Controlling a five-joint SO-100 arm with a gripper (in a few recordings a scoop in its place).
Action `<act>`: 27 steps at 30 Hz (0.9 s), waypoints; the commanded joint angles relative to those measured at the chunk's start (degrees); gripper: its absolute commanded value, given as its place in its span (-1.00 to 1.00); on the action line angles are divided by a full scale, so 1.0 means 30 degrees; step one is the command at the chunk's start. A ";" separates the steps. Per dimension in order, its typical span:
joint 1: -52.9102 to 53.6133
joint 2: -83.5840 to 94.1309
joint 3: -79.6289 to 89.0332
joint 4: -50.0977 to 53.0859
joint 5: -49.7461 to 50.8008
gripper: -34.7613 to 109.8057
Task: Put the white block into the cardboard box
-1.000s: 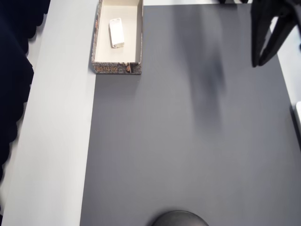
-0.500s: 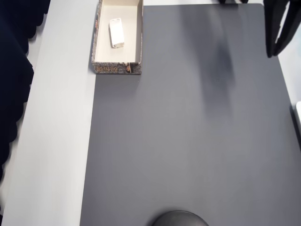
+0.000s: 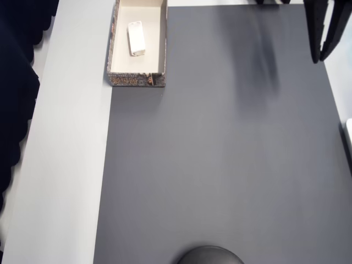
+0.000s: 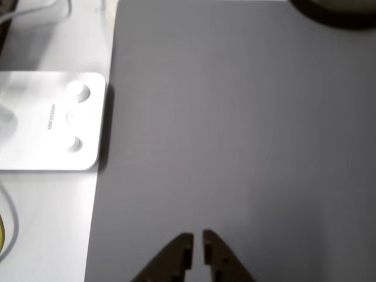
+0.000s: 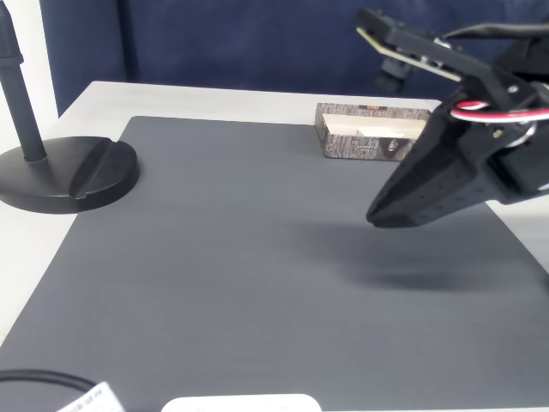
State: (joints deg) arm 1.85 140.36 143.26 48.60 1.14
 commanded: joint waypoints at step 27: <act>0.0352 1.2598 0.9492 -0.1875 -0.1611 -0.54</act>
State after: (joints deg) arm 3.52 174.38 171.83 40.69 -3.08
